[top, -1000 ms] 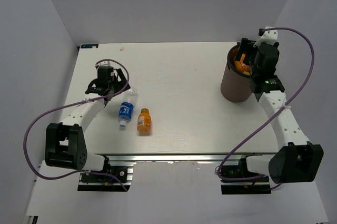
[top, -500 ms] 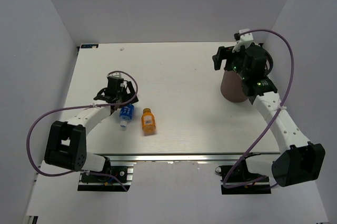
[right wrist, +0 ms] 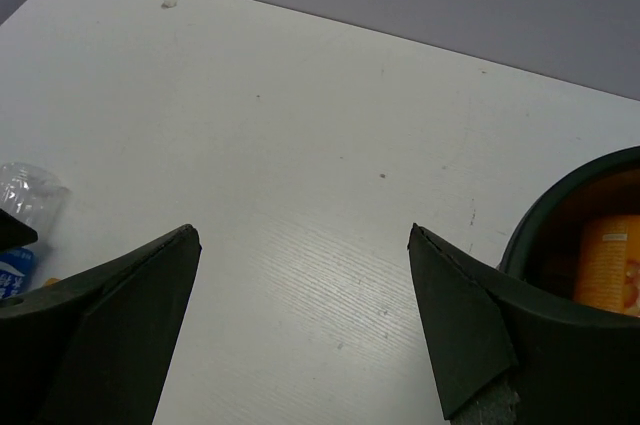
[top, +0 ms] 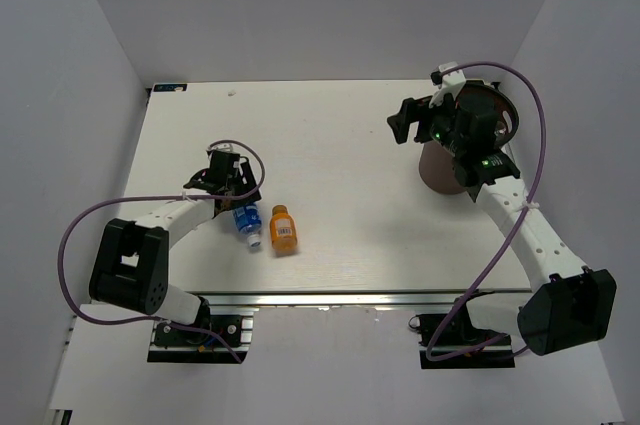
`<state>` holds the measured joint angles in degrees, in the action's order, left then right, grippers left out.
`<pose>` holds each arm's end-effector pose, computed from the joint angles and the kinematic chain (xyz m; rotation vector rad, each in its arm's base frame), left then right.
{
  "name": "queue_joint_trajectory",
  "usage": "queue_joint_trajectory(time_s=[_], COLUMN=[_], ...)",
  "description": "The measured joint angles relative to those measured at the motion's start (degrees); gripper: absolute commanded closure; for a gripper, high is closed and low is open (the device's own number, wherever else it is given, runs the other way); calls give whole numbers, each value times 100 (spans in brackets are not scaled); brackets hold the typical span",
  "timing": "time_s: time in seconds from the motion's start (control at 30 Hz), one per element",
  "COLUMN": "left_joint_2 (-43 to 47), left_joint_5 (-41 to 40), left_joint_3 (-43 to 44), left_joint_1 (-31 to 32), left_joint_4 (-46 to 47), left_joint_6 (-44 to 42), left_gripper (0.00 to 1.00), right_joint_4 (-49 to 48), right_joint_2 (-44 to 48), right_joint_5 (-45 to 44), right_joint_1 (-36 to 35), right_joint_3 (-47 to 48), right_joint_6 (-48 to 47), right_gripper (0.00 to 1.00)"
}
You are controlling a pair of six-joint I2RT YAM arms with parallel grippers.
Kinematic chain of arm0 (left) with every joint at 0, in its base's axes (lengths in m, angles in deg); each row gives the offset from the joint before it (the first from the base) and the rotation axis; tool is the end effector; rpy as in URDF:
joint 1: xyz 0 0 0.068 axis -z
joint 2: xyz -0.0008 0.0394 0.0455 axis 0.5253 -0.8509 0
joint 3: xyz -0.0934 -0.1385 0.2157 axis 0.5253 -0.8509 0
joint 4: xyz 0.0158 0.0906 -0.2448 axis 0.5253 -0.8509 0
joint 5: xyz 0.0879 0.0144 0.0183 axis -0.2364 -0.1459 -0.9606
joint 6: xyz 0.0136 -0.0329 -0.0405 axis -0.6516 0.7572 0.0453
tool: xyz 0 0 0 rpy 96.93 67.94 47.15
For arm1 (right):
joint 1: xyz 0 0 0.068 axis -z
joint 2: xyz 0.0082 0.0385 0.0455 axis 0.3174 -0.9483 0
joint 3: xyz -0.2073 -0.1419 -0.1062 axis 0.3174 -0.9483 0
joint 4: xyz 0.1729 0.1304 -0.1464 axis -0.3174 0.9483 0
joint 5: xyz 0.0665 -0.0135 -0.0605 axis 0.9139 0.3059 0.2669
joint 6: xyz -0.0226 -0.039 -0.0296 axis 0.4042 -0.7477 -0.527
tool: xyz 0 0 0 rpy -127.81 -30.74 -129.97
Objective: Put the plastic bottles in the bin
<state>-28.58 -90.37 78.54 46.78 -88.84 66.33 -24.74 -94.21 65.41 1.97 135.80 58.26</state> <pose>0.2707 -0.0668 0.1756 -0.3603 2.4872 -0.0947 0.2771 0.0879 0.3735 -0.3142 1.6981 0.3801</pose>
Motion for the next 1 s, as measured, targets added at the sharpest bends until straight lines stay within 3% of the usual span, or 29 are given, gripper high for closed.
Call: queue_joint_trajectory(time_s=[0.07, 0.2, 0.37, 0.6, 0.73, 0.8, 0.9, 1.0], left_joint_2=[0, 0, 0, 76, 256, 505, 1034, 1449], left_joint_5=[44, 173, 186, -24, -264, -291, 61, 1027], left_joint_3=[0, 0, 9, 199, 852, 1189, 1375, 1377], left_joint_1=[4, 4, 4, 4, 4, 4, 2, 4], left_joint_4=[28, 55, 72, -210, -455, -369, 90, 549], left_joint_6=[-22, -50, -39, -70, -157, -254, -444, -717], left_gripper=[19, 38, 54, 58, 59, 65, 69, 69], right_joint_4=[-31, -44, -61, -214, -398, -581, -782, -1056], right_joint_2=[0, 4, 131, 186, 170, 170, 168, 164], right_joint_5=[85, 170, 229, 968, 1591, 1864, 2201, 2529], right_joint_1=[0, 0, 0, 0, -13, -50, -116, -151], right_joint_3=[-2, -4, -107, -184, -197, -245, -350, -472], right_joint_6=[7, 4, -22, -105, -101, -101, -94, -13], right_gripper=[11, 11, 10, 11, 10, 11, 11, 11])
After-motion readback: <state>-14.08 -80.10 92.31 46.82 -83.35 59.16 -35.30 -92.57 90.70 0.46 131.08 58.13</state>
